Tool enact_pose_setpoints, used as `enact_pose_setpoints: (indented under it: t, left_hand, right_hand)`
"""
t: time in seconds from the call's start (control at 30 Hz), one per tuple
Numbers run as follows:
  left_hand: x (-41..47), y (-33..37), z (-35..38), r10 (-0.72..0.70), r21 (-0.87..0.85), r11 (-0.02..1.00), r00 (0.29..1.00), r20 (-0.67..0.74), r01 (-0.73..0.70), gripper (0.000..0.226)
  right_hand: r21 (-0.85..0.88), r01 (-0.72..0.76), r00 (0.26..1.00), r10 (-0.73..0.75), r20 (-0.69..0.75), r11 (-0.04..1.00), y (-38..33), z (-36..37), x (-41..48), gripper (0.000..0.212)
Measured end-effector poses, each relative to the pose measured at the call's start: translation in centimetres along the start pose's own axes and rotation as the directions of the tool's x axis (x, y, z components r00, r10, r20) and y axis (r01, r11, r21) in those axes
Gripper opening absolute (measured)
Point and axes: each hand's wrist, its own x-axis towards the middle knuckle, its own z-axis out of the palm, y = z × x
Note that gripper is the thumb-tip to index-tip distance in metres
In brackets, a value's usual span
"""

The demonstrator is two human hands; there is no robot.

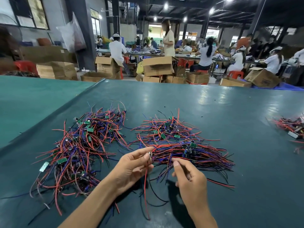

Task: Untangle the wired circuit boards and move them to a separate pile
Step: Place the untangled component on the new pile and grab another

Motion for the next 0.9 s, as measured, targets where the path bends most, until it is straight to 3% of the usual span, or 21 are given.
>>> enact_pose_setpoints:
  t: [0.2,0.43,0.57,0.9]
  left_hand:
    - [-0.4,-0.3,0.1,0.072,0.118,0.99,0.997,0.029,-0.075,0.026]
    - [-0.4,-0.7,-0.1,0.134,0.079,0.986,0.984,0.118,-0.144,0.048]
    - [-0.6,-0.8,0.2,0.147,0.116,0.98,0.981,0.126,-0.162,0.036]
    - [-0.5,-1.4,0.5,0.078,0.275,0.954,0.984,0.162,-0.122,0.01]
  right_hand:
    - [0.081,-0.001,1.0,0.0,0.016,0.997,-0.4,0.3,-0.2,0.016]
    - [0.265,-0.249,0.928,0.151,0.342,0.932,-2.5,2.4,0.2,0.017]
    - [0.374,-0.348,0.912,0.218,0.346,0.86,-3.2,3.6,1.4,0.025]
    - [-0.012,-0.101,0.89,0.096,0.446,0.995,-4.2,1.7,5.0,0.043]
